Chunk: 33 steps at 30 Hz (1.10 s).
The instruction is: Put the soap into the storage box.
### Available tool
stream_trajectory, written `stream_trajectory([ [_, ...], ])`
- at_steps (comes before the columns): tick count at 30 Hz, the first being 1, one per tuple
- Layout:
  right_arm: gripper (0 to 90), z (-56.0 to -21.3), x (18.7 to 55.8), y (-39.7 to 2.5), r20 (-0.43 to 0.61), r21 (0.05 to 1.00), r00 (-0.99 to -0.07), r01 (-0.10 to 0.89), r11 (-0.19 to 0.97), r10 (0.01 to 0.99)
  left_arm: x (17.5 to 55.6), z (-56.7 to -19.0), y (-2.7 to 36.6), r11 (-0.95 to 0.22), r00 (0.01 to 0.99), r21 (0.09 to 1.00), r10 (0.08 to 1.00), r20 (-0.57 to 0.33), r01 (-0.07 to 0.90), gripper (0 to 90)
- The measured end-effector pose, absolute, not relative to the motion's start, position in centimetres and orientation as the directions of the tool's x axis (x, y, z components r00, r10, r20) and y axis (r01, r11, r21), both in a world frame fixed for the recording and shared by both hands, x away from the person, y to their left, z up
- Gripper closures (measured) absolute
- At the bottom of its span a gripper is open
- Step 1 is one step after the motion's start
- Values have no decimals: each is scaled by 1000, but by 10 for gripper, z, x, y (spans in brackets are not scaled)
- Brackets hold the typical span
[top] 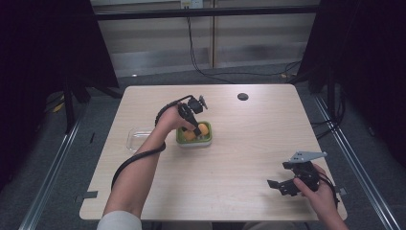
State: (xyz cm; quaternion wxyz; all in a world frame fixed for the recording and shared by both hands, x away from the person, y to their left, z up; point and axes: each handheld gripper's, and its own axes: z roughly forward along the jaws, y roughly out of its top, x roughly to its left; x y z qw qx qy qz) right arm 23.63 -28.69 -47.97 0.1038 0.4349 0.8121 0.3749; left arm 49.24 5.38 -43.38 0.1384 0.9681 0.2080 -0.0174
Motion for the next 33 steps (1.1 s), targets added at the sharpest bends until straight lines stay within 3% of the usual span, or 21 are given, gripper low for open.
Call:
stream_trajectory([
  [11,33,-479,237,-285,152,699,-604,625,346,782,480,-423,73,-829,888,323,446,-110,456,323],
  [33,33,-479,237,-281,148,697,-607,624,353,780,442,-415,82,-827,912,387,388,-134,408,264],
])
